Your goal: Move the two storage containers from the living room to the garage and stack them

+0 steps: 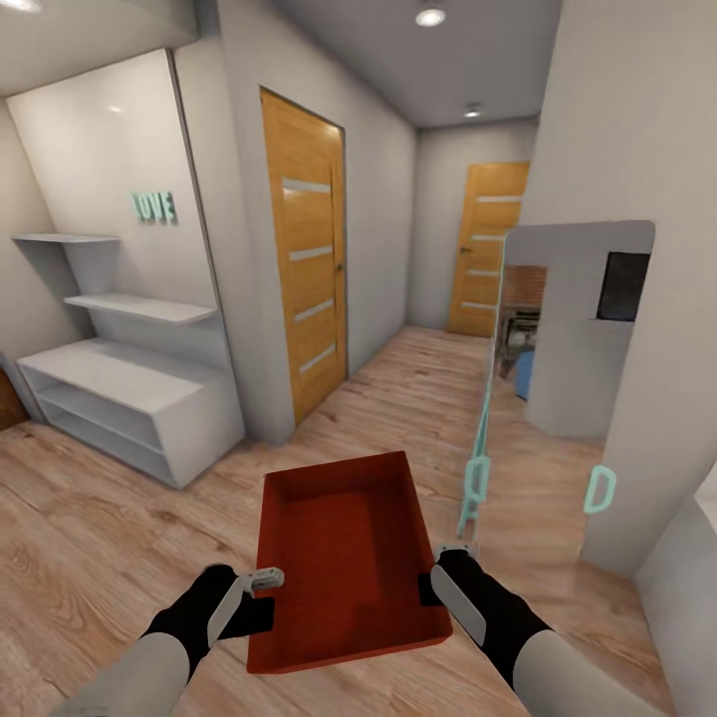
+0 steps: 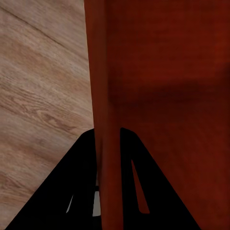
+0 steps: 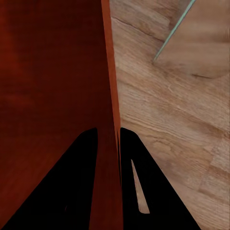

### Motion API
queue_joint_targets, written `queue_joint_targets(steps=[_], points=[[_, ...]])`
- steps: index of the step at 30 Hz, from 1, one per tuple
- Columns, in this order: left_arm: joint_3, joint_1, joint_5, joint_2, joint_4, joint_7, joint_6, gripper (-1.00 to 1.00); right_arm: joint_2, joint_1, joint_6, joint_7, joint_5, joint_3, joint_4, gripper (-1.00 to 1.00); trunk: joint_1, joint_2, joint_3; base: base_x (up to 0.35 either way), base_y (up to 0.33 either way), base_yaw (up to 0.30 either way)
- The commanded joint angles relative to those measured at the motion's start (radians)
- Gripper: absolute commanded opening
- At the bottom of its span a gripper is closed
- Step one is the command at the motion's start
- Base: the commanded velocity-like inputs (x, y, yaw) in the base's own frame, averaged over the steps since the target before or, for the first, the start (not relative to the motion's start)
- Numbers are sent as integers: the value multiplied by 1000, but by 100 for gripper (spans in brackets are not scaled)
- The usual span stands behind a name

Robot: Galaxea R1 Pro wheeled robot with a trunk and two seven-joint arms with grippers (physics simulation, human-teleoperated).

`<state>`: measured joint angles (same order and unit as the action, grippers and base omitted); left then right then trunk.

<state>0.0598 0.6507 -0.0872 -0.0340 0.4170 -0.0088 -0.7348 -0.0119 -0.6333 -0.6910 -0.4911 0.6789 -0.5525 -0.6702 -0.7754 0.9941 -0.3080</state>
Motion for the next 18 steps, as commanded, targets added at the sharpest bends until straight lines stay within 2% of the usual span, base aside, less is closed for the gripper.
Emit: queue_joint_targets(steps=[1,18], points=[[9,1,-12,-4,2,3,-5,-100,0,0,-4,-9,16,-9,0,-100,0,1,-1,195,310,0],[9,1,-12,-4,2,3,-5,-100,0,0,-4,-6,16,-9,0,-100,0,1,-1,195,310,-9]])
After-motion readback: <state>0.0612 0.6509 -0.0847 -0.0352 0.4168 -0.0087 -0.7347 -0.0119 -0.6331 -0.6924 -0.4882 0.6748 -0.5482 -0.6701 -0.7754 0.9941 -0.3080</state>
